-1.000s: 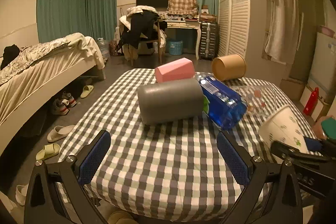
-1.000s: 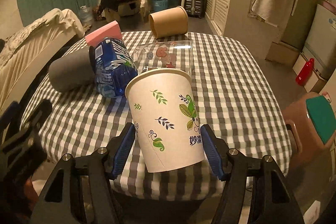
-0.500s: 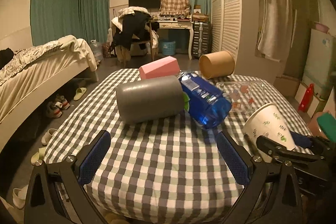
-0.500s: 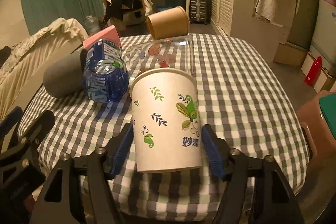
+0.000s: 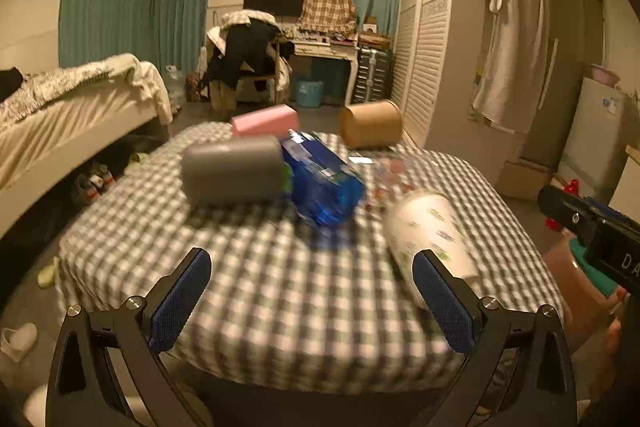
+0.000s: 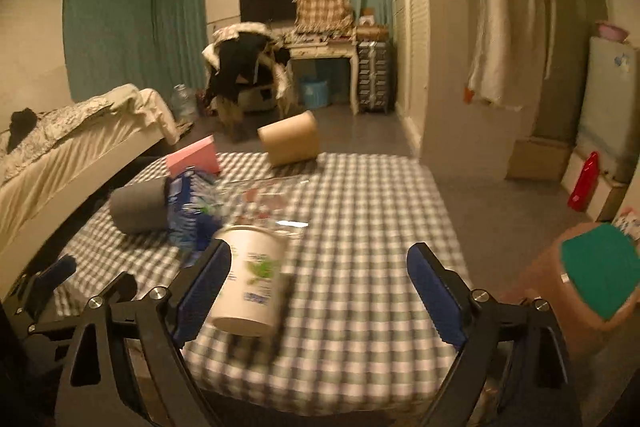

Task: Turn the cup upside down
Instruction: 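Rotate the held cup with the right gripper so its rim faces down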

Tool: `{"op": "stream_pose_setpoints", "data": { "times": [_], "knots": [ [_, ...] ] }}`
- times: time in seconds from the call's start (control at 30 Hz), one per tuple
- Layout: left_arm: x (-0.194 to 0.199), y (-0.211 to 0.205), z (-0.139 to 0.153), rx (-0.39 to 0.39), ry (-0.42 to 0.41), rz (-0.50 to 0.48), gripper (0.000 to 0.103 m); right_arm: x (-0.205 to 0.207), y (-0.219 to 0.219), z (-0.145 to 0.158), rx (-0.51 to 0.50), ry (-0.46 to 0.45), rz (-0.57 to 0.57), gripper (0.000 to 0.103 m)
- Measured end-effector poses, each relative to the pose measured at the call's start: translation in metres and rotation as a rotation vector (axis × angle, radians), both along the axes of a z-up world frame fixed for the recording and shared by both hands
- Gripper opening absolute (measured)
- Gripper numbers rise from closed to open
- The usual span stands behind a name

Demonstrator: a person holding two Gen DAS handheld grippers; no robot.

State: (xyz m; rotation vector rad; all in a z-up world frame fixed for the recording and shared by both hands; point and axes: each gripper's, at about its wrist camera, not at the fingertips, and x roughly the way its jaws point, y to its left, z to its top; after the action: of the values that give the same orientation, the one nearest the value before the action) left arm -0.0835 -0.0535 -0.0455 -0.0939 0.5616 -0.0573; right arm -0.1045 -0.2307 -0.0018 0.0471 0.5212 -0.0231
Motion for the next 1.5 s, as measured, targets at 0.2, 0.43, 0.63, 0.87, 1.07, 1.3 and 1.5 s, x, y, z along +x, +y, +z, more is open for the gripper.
{"op": "stream_pose_setpoints", "data": {
  "times": [0.2, 0.43, 0.63, 0.87, 1.07, 1.3, 1.5],
  "knots": [
    [-0.001, -0.044, -0.015, -0.008, 0.023, -0.065, 0.103, -0.001, -0.041, -0.016, 0.032, 0.021, -0.074, 0.09],
    [0.011, -0.085, -0.033, -0.017, 0.059, -0.114, 0.103, 0.003, -0.067, -0.028, 0.062, 0.065, -0.131, 0.09],
    [0.03, -0.107, -0.047, 0.04, 0.042, -0.097, 0.102, 0.002, -0.079, -0.034, 0.074, 0.092, -0.155, 0.09],
    [0.043, -0.11, -0.057, 0.081, 0.044, -0.092, 0.092, 0.004, -0.078, -0.036, 0.076, 0.105, -0.145, 0.09],
    [0.047, -0.096, -0.054, 0.071, 0.063, -0.102, 0.059, 0.006, -0.072, -0.038, 0.06, 0.112, -0.13, 0.09],
    [0.036, -0.082, -0.03, 0.087, 0.016, -0.11, 0.059, 0.007, -0.067, -0.039, 0.046, 0.121, -0.128, 0.09],
    [0.037, -0.071, -0.013, 0.077, 0.003, -0.103, 0.058, 0.01, -0.062, -0.041, 0.034, 0.134, -0.116, 0.09]
  ]
}}
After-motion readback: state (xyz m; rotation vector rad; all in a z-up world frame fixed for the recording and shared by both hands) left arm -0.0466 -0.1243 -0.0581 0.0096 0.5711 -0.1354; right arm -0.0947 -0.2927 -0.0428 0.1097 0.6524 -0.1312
